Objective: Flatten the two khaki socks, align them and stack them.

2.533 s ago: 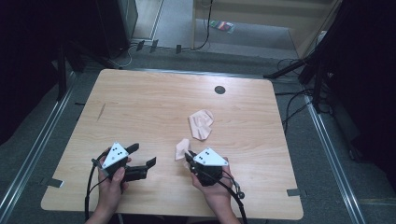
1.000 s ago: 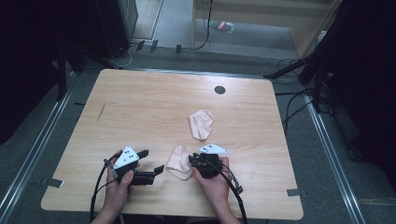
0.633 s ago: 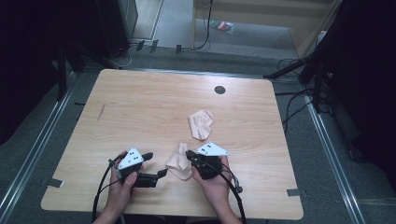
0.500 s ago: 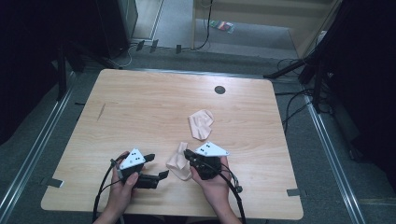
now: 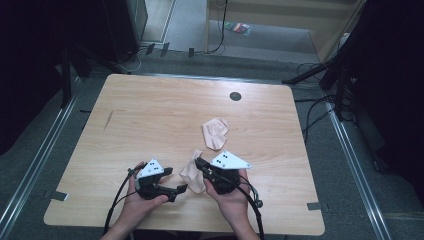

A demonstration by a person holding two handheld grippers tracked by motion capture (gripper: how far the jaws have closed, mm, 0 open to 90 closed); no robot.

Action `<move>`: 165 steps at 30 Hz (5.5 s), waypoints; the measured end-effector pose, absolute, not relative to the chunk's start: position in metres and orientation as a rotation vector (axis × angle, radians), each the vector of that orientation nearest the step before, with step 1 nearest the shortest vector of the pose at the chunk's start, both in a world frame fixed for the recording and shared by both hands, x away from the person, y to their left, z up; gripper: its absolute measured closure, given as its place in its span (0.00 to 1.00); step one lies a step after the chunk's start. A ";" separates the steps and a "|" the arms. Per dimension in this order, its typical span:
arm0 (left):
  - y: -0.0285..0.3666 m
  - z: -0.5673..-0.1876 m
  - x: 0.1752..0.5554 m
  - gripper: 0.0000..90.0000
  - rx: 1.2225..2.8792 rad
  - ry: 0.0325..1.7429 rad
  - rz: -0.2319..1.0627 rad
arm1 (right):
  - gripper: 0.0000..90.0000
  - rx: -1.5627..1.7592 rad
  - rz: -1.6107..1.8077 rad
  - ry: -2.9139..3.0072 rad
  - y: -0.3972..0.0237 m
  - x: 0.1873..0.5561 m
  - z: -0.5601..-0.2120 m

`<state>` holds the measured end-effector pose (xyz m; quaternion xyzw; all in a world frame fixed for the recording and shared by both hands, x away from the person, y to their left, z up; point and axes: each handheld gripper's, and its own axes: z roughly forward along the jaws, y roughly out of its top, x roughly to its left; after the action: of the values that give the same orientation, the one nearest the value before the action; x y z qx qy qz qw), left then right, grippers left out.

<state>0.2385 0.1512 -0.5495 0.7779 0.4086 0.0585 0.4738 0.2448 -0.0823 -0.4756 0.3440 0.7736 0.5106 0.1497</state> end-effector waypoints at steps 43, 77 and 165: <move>0.192 -0.537 0.243 0.51 1.791 1.060 0.334 | 0.73 1.328 1.241 2.191 -0.141 0.279 -0.520; 0.196 -0.537 0.246 1.00 1.842 1.133 0.243 | 0.95 1.236 1.182 2.287 -0.125 0.266 -0.527; 0.224 -0.552 0.260 0.18 1.663 1.271 0.408 | 0.97 1.299 1.137 2.215 -0.036 0.340 -0.503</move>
<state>0.2604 0.2244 -0.5520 0.6826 0.5219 0.1676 0.4833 0.3396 -0.0358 -0.5034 0.4561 0.7779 0.3991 0.1659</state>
